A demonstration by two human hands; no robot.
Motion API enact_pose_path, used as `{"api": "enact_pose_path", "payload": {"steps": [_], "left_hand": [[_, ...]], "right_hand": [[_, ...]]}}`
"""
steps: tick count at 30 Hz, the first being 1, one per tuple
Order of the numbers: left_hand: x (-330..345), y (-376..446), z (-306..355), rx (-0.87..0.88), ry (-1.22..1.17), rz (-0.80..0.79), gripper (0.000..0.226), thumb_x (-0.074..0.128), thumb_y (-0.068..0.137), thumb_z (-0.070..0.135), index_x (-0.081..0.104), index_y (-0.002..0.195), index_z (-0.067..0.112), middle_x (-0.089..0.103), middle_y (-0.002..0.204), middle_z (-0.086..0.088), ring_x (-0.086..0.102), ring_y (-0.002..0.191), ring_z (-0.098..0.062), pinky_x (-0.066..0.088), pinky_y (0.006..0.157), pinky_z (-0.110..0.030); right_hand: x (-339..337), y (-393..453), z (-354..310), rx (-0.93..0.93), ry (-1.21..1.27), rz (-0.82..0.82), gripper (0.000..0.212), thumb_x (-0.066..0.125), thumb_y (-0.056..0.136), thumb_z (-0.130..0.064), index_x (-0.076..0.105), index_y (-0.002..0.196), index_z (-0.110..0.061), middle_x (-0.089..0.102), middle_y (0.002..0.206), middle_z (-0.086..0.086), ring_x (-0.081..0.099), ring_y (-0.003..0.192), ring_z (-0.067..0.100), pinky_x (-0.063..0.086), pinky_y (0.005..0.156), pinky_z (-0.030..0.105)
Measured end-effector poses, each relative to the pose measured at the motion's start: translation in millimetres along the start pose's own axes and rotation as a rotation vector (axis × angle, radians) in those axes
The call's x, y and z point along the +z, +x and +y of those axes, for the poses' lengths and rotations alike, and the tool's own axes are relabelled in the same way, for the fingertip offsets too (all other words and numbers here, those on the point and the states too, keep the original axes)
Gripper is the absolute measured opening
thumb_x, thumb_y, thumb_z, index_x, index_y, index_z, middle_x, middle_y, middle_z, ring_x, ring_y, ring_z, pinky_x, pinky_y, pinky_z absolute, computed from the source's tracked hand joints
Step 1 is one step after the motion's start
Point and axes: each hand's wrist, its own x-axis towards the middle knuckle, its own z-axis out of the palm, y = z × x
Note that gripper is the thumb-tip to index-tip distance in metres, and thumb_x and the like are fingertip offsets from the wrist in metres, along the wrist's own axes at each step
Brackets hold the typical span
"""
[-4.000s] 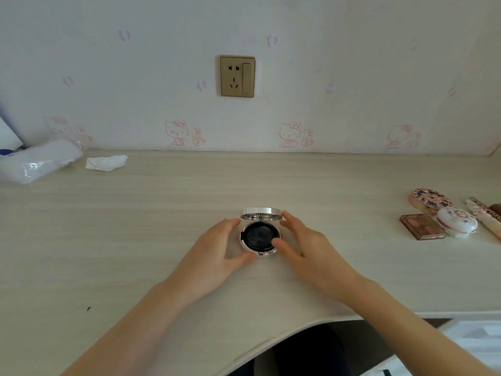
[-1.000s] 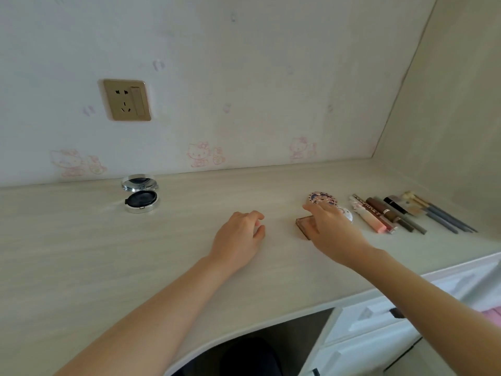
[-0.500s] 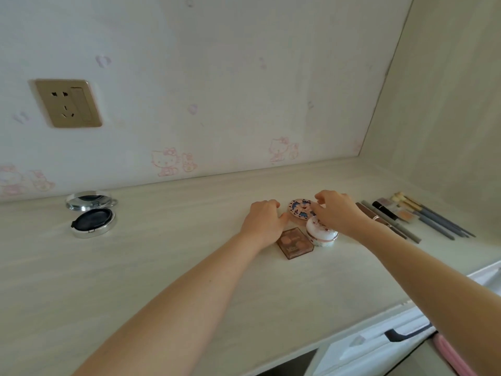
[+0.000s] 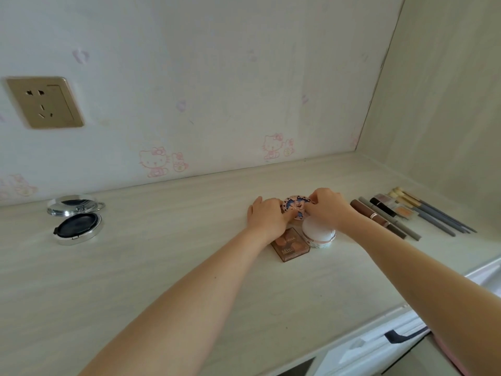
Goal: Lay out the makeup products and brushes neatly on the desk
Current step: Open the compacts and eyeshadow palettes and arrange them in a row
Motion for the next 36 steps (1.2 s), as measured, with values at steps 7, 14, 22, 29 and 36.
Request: {"api": "enact_pose_path", "payload": {"steps": [7,14,22,29,36], "left_hand": [[-7.4,-13.8,9.7,0.007,-0.148,0.056,0.035,0.065,0.087,0.037,0.062,0.107,0.009,0.064,0.103,-0.010,0.057,0.101,-0.028,0.046,0.081,-0.036],[-6.8,-24.0,13.9,-0.051,-0.361,0.126,0.041,0.065,0.089,0.020,0.050,0.126,0.010,0.061,0.120,-0.008,0.060,0.105,-0.021,0.050,0.077,-0.027],[-36.6,-42.3,4.8,0.084,-0.470,0.286,0.032,0.064,0.089,0.013,0.053,0.119,0.010,0.065,0.111,-0.004,0.058,0.091,-0.007,0.039,0.064,-0.003],[-75.4,-76.0,-22.6,0.080,-0.722,0.300,0.034,0.070,0.083,0.009,0.055,0.112,0.019,0.062,0.109,0.000,0.069,0.083,-0.019,0.058,0.077,-0.034],[-118.5,-133.7,-57.2,0.019,-0.842,0.287,0.043,0.071,0.082,0.003,0.058,0.122,0.010,0.063,0.110,-0.004,0.070,0.084,-0.018,0.060,0.074,-0.033]], "right_hand": [[2.6,-2.0,-1.1,0.032,0.195,0.035,0.026,0.049,0.095,-0.024,0.045,0.119,-0.013,0.059,0.111,0.013,0.060,0.090,0.027,0.053,0.074,0.037],[-5.1,-9.3,-7.3,-0.023,0.325,0.076,0.025,0.057,0.091,-0.016,0.048,0.115,-0.014,0.059,0.109,0.009,0.058,0.088,0.022,0.045,0.059,0.025],[-21.2,-26.2,-35.7,-0.175,0.433,0.142,0.029,0.061,0.088,-0.010,0.051,0.114,-0.019,0.059,0.106,0.004,0.059,0.092,0.019,0.048,0.062,0.023],[-17.3,-53.3,-72.7,-0.275,0.531,0.093,0.027,0.061,0.088,-0.010,0.057,0.109,-0.025,0.062,0.106,0.003,0.063,0.096,0.020,0.058,0.077,0.041],[4.4,-92.8,-115.3,-0.333,0.633,0.022,0.025,0.062,0.087,-0.009,0.059,0.109,-0.021,0.060,0.099,-0.007,0.068,0.086,0.014,0.060,0.072,0.037]]}}
